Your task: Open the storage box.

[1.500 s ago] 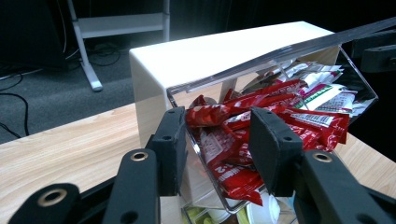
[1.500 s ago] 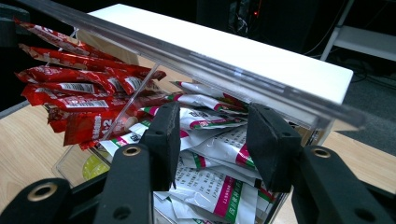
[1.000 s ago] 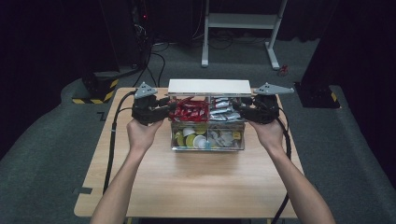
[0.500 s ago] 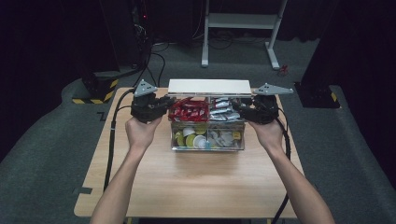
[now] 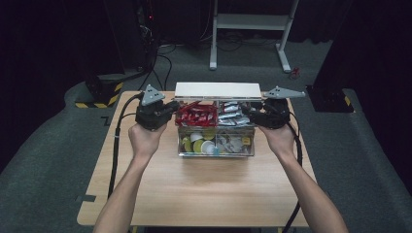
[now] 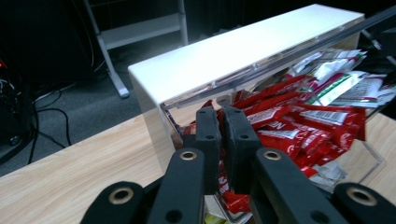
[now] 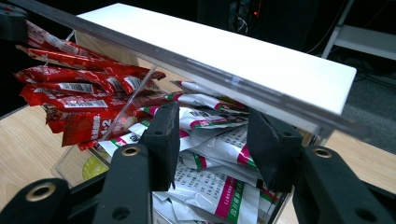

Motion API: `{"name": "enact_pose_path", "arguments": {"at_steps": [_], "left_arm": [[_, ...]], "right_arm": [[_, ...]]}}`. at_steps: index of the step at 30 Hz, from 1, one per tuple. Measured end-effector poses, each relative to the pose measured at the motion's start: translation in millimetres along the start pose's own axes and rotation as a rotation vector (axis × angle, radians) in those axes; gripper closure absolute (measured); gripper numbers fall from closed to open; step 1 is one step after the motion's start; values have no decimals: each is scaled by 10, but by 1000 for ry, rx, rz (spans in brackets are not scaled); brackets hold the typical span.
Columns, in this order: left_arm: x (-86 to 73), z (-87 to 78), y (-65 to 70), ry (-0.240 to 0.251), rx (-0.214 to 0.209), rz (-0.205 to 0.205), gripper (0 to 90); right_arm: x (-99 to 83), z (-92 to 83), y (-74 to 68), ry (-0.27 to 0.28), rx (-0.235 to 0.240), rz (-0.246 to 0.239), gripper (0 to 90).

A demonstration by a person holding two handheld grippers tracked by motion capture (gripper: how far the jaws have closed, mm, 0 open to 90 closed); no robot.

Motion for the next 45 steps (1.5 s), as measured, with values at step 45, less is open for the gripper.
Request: {"name": "enact_pose_path", "arguments": {"at_steps": [45], "left_arm": [[83,-767,-67,178,-96,-95,878]], "right_arm": [[4,-2,-1,-7,0,11,545]]}}
Point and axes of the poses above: each handheld gripper's, and its own axes: z roughly forward along the jaws, x roughly out of its top, y roughly to its right, the point moved 10 cm from there along z, roughly forward along the jaws, and after that the axes turned 7 degrees about y, right-handed, at the moved point
